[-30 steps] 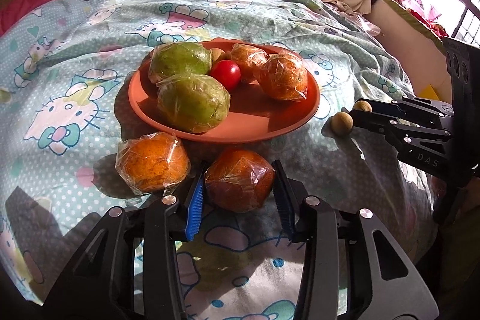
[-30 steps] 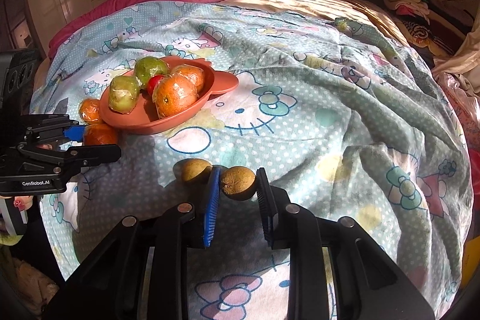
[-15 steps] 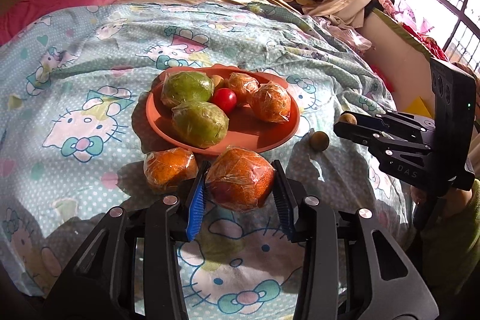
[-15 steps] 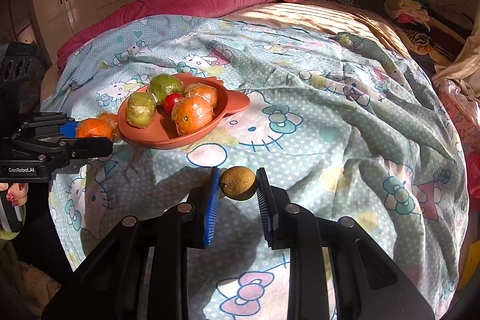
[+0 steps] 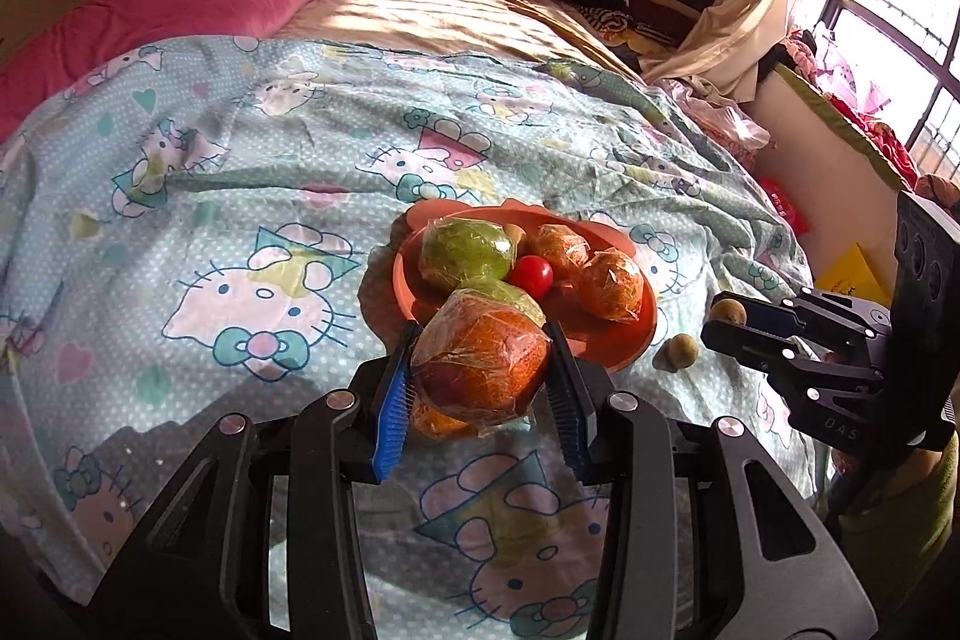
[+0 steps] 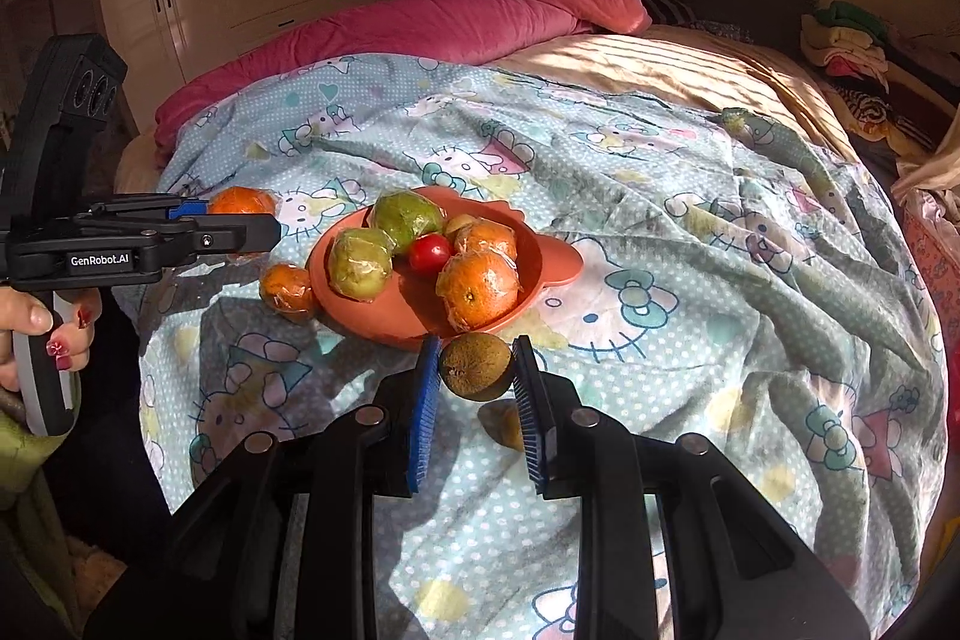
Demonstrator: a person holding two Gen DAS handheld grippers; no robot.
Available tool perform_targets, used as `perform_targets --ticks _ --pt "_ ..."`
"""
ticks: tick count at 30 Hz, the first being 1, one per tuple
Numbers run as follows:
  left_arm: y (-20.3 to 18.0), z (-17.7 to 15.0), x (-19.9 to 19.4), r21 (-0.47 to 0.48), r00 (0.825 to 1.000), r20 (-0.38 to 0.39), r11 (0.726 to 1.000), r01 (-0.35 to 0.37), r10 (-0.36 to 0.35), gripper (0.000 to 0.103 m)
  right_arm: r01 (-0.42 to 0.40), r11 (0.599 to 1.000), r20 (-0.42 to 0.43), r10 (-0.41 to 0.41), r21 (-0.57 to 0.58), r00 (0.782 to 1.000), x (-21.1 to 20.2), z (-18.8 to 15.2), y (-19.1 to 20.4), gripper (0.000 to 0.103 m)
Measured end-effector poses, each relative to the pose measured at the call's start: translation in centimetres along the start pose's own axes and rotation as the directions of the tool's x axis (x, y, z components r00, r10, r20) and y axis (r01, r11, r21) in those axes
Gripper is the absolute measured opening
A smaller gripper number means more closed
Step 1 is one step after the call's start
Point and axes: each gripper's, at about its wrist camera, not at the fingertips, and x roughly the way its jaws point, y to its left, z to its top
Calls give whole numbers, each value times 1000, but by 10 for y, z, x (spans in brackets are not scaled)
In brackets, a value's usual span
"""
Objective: Organize fruits
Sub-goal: 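Grasp the small tan fruit with the right tool while the left tool grasps the bagged orange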
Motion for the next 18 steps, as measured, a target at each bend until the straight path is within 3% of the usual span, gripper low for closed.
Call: perform_targets --ticks 18 --pt "24 21 40 -9 999 -30 1000 -13 13 32 -37 999 -41 36 -25 998 28 12 21 23"
